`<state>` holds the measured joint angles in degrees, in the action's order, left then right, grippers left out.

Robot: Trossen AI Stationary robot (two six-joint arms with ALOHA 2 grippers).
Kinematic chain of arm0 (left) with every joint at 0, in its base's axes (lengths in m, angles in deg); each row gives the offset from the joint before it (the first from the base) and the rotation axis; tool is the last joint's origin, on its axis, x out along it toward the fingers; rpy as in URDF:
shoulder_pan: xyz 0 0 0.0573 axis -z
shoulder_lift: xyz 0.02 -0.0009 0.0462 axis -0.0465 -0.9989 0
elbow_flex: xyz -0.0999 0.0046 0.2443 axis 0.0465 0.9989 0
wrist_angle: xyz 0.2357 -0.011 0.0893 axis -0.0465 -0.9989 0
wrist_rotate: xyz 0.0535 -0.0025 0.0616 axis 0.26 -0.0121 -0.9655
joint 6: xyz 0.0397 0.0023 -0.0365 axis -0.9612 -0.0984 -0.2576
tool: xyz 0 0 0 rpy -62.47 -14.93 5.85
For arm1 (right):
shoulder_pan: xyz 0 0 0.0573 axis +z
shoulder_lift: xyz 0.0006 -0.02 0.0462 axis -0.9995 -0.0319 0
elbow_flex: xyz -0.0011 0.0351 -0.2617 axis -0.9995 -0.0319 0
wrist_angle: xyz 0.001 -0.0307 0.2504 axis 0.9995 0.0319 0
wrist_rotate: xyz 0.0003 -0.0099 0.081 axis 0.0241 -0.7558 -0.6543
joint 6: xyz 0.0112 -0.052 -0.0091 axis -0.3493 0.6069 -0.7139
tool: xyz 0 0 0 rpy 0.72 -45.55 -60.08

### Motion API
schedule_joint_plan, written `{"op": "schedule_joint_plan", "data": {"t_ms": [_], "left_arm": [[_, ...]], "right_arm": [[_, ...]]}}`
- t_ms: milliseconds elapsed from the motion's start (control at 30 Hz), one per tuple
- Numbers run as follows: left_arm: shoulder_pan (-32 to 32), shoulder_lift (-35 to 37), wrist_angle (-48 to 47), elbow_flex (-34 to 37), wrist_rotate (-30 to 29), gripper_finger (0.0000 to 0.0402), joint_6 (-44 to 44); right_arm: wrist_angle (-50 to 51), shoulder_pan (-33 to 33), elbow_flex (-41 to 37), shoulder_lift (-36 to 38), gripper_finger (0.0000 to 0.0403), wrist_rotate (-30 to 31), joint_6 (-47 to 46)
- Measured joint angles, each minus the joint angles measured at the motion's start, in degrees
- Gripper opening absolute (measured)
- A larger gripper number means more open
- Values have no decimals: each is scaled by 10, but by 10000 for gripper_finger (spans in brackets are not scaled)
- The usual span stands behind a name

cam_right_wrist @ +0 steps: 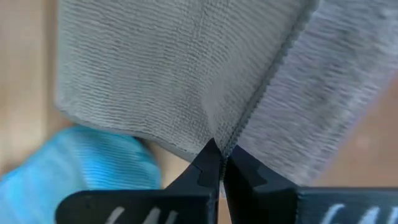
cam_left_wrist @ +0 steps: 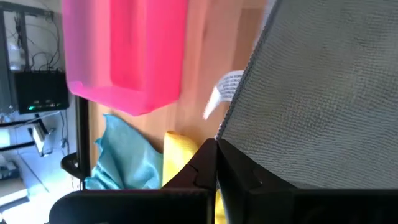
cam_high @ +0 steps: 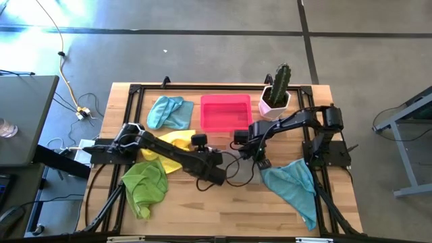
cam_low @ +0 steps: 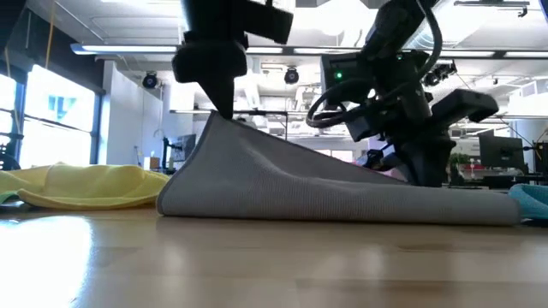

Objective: Fold microfiber towels
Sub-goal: Fold the gray microfiber cloth

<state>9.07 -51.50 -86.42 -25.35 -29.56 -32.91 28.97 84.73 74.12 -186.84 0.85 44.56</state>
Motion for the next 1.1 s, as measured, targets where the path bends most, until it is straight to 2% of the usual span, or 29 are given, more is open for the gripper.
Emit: {"op": "schedule_joint_plan", "data": {"t_ms": [200, 367, 533, 667, 1100], "left_arm": [[-24, 0, 1, 0, 0, 0, -3], [-36, -1, 1, 0, -2, 0, -6], [-40, -3, 2, 2, -8, 0, -6], [-42, -3, 14, 28, -31, 0, -3], [-71, -3, 112, 107, -79, 0, -17]], "right_arm": [[16, -10, 1, 0, 0, 12, 7], [72, -11, 38, 0, 0, 43, 18], [55, -11, 54, 0, 0, 68, 35], [45, -11, 54, 0, 0, 90, 27], [49, -11, 54, 0, 0, 84, -25]]}}
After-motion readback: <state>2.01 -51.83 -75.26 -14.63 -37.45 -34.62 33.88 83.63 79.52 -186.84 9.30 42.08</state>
